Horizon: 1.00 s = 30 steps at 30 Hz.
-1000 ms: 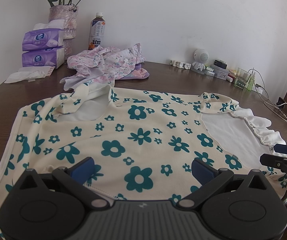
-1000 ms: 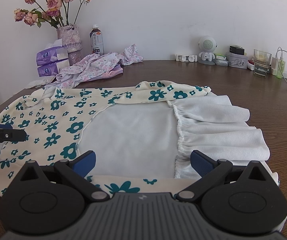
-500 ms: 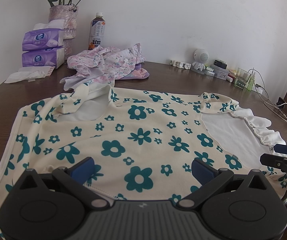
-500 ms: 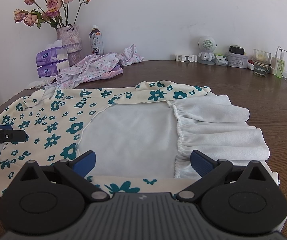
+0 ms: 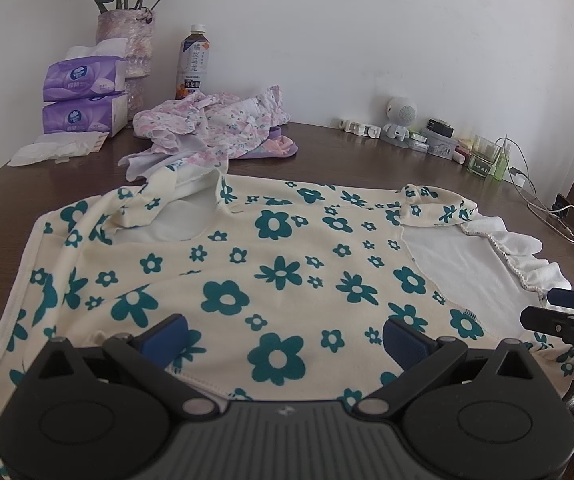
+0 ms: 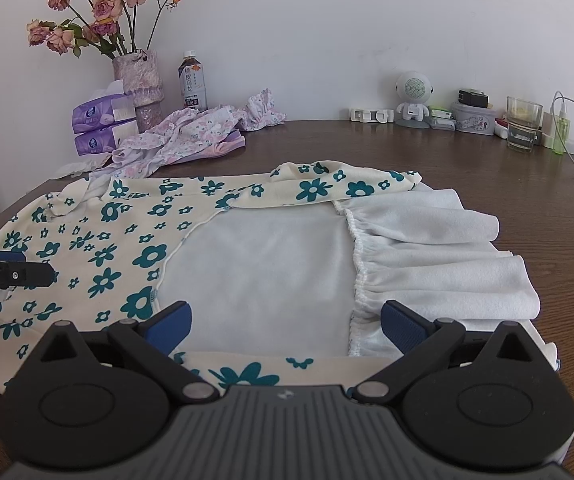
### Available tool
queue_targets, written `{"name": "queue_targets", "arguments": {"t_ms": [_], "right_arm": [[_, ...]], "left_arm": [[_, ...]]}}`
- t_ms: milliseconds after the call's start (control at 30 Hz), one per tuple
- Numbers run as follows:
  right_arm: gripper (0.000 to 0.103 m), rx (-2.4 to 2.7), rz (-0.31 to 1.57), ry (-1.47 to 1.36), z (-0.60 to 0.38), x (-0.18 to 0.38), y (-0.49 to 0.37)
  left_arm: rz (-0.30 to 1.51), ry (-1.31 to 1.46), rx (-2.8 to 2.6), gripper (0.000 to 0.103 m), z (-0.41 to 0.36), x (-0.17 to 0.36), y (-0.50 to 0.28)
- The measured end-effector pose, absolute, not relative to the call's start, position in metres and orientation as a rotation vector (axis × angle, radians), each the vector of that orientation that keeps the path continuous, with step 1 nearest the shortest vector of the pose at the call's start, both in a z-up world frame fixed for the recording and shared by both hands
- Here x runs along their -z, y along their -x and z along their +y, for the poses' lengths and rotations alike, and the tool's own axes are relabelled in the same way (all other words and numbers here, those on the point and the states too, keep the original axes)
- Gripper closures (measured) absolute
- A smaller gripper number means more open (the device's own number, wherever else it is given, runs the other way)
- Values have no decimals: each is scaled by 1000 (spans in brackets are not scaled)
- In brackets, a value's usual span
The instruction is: Fold clothes
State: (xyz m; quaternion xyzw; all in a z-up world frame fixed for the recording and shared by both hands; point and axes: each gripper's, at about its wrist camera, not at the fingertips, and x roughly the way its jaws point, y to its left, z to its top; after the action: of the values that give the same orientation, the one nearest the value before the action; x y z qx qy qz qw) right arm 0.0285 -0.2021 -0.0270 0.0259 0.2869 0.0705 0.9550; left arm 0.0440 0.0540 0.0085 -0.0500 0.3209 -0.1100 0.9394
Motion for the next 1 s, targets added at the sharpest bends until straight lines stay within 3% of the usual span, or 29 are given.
{"name": "queue_targets", "arguments": {"t_ms": [633,1000], "right_arm": [[0,-183,471,-73,-209,17,7],[0,-176,407,-172,-238,14,39]], "left_arm": [[651,136,242,0,60,-13,-47],[450,42,293,0,50,-54,-7]]}}
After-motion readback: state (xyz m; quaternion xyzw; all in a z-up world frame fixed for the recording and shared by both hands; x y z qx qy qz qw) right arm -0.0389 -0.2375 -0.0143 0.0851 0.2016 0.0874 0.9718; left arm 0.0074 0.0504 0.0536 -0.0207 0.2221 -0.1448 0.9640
